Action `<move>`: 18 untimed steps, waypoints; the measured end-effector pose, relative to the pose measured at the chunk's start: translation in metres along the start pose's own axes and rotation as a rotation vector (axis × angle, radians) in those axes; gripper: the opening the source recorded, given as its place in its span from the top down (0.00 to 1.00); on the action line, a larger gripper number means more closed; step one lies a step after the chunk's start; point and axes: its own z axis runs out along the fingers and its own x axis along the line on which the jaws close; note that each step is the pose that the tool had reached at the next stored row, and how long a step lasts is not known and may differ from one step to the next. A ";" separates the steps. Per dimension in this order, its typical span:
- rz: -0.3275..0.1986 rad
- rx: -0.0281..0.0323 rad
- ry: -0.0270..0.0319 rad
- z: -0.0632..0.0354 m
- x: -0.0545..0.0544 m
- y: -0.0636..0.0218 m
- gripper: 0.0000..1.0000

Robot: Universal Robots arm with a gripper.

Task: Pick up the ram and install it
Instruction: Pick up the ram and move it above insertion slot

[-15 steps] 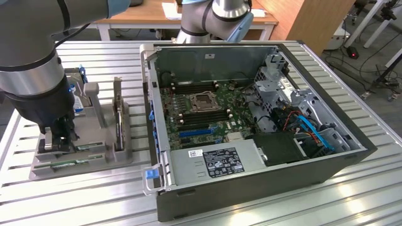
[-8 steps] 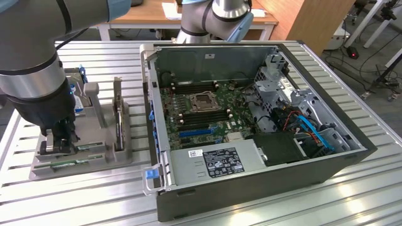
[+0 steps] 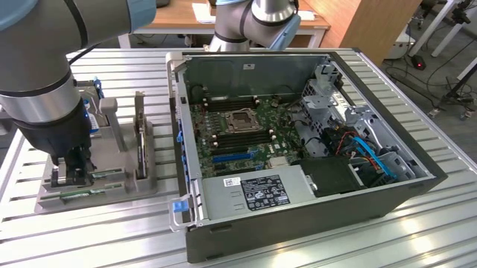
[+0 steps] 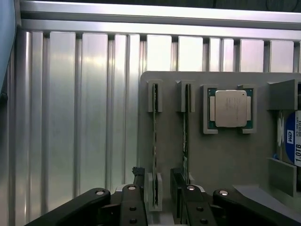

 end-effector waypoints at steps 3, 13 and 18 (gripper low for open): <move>0.000 0.0000 0.0000 0.0031 0.000 -0.0002 0.65; 0.000 -0.0002 0.0011 0.0095 0.000 -0.0004 0.65; 0.000 0.0001 0.0009 0.0098 0.003 -0.0004 0.65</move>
